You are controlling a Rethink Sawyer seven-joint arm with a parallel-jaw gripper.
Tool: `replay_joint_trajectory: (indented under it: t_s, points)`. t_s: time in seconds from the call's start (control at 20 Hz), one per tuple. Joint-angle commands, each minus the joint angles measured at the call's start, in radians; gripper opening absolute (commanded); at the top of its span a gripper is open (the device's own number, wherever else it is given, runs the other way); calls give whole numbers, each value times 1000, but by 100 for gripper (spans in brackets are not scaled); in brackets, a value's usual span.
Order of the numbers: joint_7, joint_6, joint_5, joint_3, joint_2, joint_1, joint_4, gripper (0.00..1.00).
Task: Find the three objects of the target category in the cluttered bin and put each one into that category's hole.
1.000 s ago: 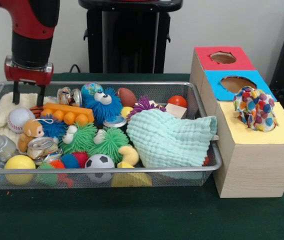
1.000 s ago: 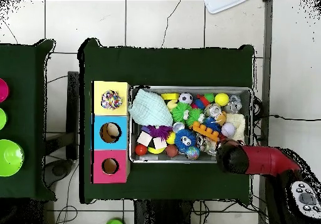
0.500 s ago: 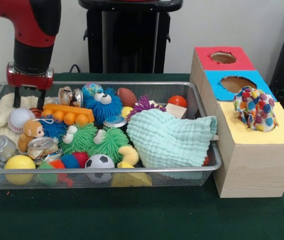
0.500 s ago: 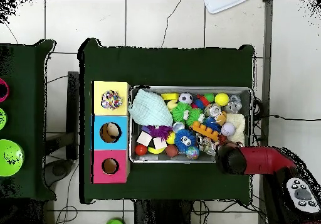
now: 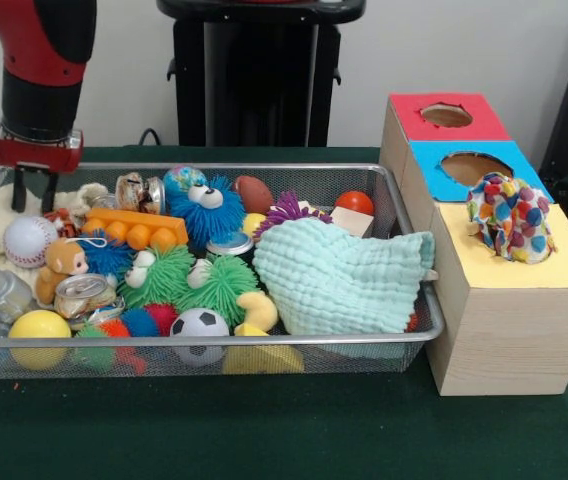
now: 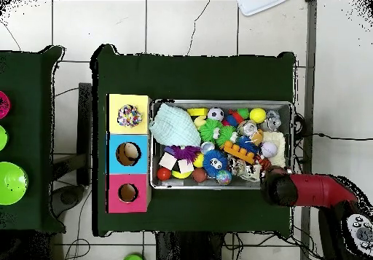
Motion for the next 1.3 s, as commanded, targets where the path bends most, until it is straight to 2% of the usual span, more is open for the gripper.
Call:
replay_joint_trajectory:
  t_s: [0.05, 0.2, 0.6, 0.65, 1.1, 1.3]
  points:
    - [-295, 3, -89, 195, 16, -91, -44, 0]
    - [-213, 27, -83, 167, -1, -65, -50, 0]
    - [-204, 89, -79, 159, -36, -28, -38, 0]
    - [-200, 88, -86, 150, -36, -21, -41, 100]
    - [-209, 90, -89, 155, -35, -14, -51, 100]
    - [-211, 79, -99, 156, -13, -17, -56, 100]
